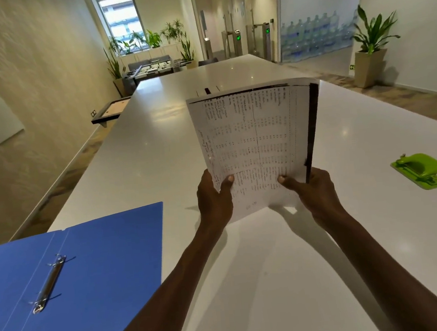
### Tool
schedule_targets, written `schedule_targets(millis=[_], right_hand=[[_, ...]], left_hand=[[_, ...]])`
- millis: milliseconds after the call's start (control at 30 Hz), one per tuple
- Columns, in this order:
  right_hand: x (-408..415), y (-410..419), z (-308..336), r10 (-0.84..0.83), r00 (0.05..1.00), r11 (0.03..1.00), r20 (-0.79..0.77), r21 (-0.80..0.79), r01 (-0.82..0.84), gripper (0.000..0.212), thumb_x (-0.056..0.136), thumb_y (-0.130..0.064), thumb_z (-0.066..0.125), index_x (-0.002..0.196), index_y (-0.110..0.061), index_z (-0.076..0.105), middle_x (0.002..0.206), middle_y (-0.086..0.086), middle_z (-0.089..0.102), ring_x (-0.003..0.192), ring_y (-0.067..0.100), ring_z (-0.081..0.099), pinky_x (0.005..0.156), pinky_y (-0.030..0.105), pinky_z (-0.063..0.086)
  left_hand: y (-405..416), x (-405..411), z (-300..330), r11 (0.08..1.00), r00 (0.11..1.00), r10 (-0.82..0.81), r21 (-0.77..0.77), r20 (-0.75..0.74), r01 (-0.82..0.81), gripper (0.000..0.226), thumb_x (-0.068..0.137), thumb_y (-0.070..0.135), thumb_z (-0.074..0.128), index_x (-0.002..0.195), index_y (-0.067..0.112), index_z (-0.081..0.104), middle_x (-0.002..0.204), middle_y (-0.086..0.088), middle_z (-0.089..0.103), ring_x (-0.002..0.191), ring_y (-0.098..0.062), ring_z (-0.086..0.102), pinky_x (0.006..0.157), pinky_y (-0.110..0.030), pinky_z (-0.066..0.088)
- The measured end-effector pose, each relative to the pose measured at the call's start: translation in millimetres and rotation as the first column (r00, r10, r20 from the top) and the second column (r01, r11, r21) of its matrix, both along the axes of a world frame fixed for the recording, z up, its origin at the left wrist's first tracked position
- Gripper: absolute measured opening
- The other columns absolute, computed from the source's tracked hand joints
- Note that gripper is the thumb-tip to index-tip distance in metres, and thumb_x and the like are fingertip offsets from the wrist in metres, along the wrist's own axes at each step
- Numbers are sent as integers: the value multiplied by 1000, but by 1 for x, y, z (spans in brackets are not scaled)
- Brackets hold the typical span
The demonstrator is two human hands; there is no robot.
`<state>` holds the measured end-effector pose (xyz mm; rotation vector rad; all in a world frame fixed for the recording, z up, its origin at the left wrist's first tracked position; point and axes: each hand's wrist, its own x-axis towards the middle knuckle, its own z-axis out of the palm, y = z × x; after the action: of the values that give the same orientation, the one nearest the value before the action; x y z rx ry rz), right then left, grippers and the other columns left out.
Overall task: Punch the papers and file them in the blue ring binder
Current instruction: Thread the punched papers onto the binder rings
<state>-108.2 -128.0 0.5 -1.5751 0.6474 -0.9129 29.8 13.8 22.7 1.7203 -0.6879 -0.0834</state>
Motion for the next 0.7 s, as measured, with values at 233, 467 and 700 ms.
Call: schedule_targets(millis=[233, 467, 700], right_hand=[[2, 11, 32, 63, 992, 990, -111, -121, -76, 18, 79, -24, 76, 90, -34, 66, 84, -22, 70, 74, -3, 69, 51, 10, 50], [19, 38, 63, 129, 981, 962, -141, -222, -159, 24, 90, -30, 64, 114, -32, 61, 103, -19, 66, 86, -1, 65, 60, 17, 46], [54, 79, 68, 123, 978, 935, -171, -311, -172, 25, 94, -28, 57, 118, -22, 54, 109, -12, 63, 85, -3, 60, 60, 15, 42]], left_hand=[[14, 16, 17, 996, 997, 47, 73, -66, -42, 33, 95, 18, 59, 127, 11, 53, 126, -4, 64, 103, -20, 62, 66, -15, 45], [55, 39, 29, 992, 985, -36, 115, -170, 57, 33, 95, 18, 61, 128, 15, 58, 121, -1, 68, 103, -19, 65, 75, -24, 52], [104, 63, 34, 988, 953, -73, 108, -294, 109, 32, 94, 12, 62, 126, 10, 61, 118, -5, 69, 105, -20, 65, 82, -26, 53]])
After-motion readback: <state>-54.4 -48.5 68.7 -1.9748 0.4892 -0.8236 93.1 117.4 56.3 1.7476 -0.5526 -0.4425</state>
